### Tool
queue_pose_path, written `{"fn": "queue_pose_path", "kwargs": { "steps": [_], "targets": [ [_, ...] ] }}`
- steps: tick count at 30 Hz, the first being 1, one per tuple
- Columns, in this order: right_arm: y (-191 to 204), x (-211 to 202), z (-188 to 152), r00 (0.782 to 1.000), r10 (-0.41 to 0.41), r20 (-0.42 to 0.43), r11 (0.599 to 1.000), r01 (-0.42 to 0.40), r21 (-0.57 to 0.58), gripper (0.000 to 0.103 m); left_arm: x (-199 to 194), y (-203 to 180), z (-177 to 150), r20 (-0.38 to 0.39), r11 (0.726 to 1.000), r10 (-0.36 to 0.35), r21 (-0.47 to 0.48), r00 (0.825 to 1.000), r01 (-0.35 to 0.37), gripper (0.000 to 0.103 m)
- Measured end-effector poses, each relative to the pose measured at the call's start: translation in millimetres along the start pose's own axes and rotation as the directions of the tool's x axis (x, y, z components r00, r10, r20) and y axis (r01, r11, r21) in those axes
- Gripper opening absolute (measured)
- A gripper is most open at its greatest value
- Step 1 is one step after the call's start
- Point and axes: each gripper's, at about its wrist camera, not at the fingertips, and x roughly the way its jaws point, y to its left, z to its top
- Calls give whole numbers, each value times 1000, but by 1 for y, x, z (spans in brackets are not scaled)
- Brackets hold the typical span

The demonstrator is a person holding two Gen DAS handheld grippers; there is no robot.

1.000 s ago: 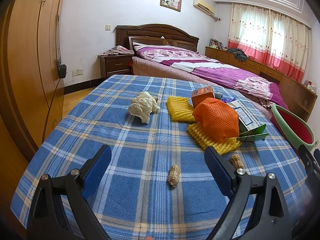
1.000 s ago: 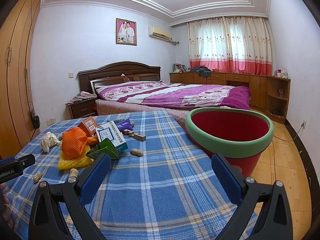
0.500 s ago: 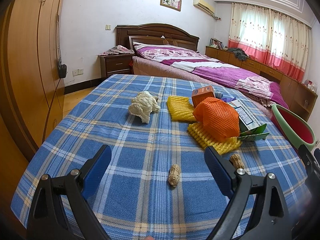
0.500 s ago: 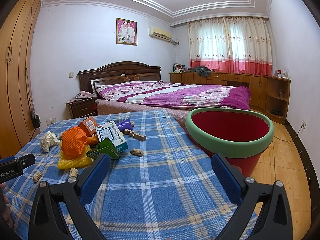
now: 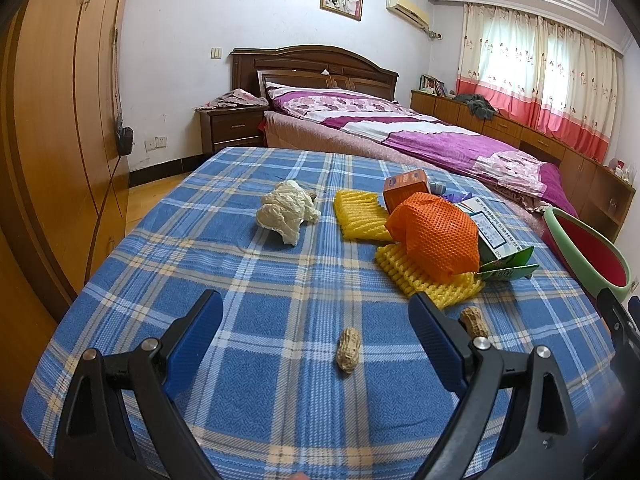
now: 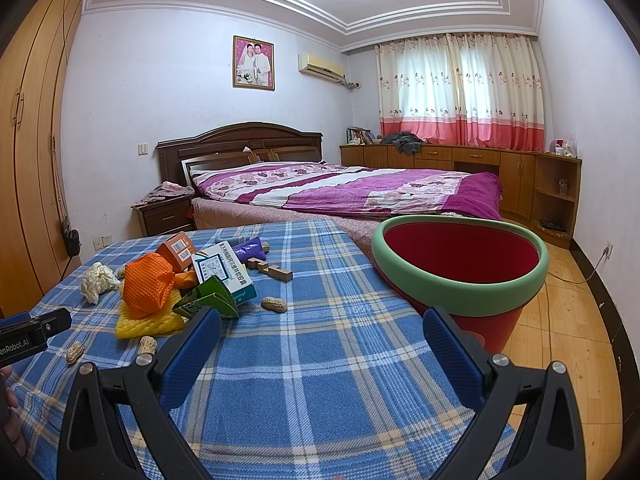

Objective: Collect trash

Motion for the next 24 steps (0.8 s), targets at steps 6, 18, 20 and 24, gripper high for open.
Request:
{"fn": "queue_pose_path", "kwargs": {
  "steps": [6,18,20,24],
  "targets": [
    [0,0,0,1000,0,0,1000,0,0,103,0,0,0,-1,1000,0,0,1000,0,94],
    [0,0,0,1000,0,0,1000,0,-1,103,0,0,0,-2,1000,0,-1,1000,0,94],
    [0,0,0,1000,0,0,1000,0,-1,103,0,0,0,-2,1000,0,-2,1000,0,94],
    [0,0,0,1000,0,-1,1000,0,-1,103,-1,-1,1,-1,1000,-1,0,1000,1,94]
  ]
}}
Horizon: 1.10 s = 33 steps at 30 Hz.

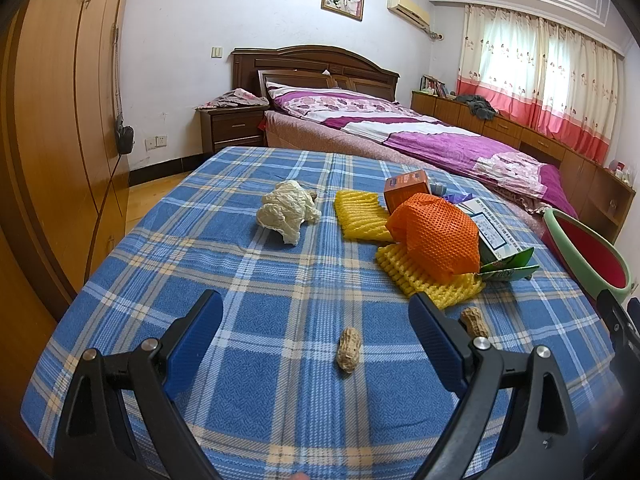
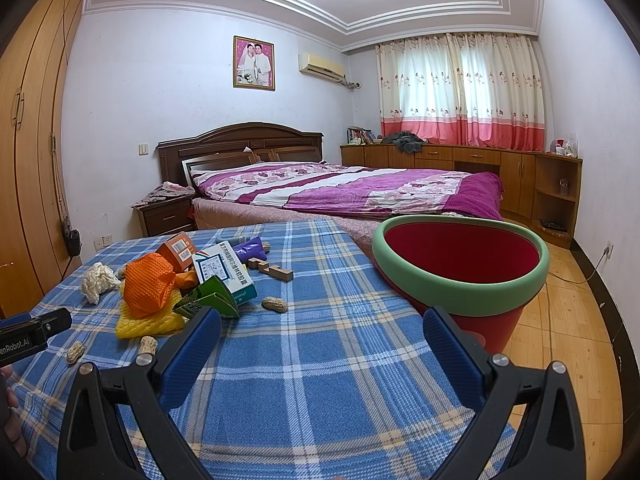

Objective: Collect trash

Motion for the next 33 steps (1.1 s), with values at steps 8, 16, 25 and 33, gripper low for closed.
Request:
{"fn": "queue_pose_path", "kwargs": {
  "steps": [8,16,25,33],
  "targets": [
    [0,0,0,1000,1,-3,1000,-1,1,103,1,0,0,-6,1000,3,-1,1000,-3,94],
    [2,8,1,999,7,-43,1000,-7,-15,103,15,10,-2,-81,1000,10,-11,997,-11,94],
    [3,24,13,984,37,-174,999,-42,-26,103,18,19,32,-121,1000,23,21,992,-20,93],
    [19,37,46,981,70,-182,993,-85,-79,103,43,31,63,-186,999,22,31,982,-16,93]
  ]
}}
